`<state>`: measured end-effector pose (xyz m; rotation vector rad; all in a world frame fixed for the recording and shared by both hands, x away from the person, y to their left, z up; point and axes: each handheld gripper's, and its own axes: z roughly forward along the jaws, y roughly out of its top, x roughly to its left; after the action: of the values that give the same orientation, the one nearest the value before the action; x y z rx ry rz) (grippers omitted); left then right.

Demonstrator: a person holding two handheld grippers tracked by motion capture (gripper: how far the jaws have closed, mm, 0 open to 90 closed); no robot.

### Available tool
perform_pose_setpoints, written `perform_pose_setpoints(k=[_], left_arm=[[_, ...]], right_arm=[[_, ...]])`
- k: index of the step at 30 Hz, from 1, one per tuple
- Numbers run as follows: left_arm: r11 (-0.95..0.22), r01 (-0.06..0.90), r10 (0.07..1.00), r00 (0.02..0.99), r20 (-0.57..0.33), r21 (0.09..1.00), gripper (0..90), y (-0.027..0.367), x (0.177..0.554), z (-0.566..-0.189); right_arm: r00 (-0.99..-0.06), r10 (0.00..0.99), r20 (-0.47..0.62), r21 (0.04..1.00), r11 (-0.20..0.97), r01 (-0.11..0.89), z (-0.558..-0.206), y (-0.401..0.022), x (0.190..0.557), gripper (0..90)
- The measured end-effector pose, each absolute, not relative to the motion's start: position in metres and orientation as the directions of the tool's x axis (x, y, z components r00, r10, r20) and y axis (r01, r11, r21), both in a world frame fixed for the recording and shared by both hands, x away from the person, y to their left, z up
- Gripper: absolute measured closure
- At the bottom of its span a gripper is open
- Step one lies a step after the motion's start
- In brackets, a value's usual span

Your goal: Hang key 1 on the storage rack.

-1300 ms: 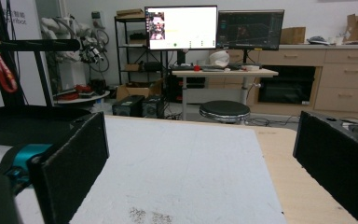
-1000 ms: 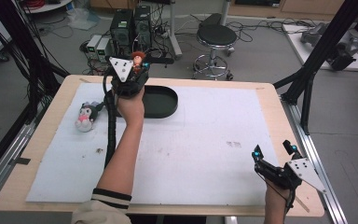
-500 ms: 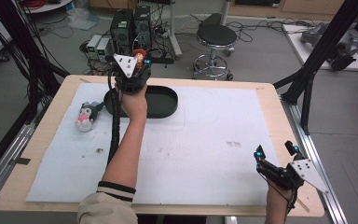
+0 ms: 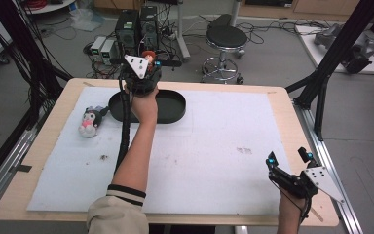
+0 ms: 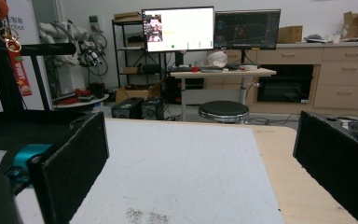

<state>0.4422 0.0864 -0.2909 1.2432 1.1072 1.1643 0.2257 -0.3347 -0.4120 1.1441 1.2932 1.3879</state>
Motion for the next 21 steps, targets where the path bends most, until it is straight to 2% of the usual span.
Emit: perform_pose_setpoints(k=[21], left_arm=[[-0.026, -0.016, 0.996, 0.080, 0.027, 1.000, 56.0, 0.0903, 0.4516, -0.2925]], right_arm=[[-0.172, 0.983, 0.058, 0.998, -0.062, -0.019, -0.4129, -0.3368, 0.2259, 2.5]])
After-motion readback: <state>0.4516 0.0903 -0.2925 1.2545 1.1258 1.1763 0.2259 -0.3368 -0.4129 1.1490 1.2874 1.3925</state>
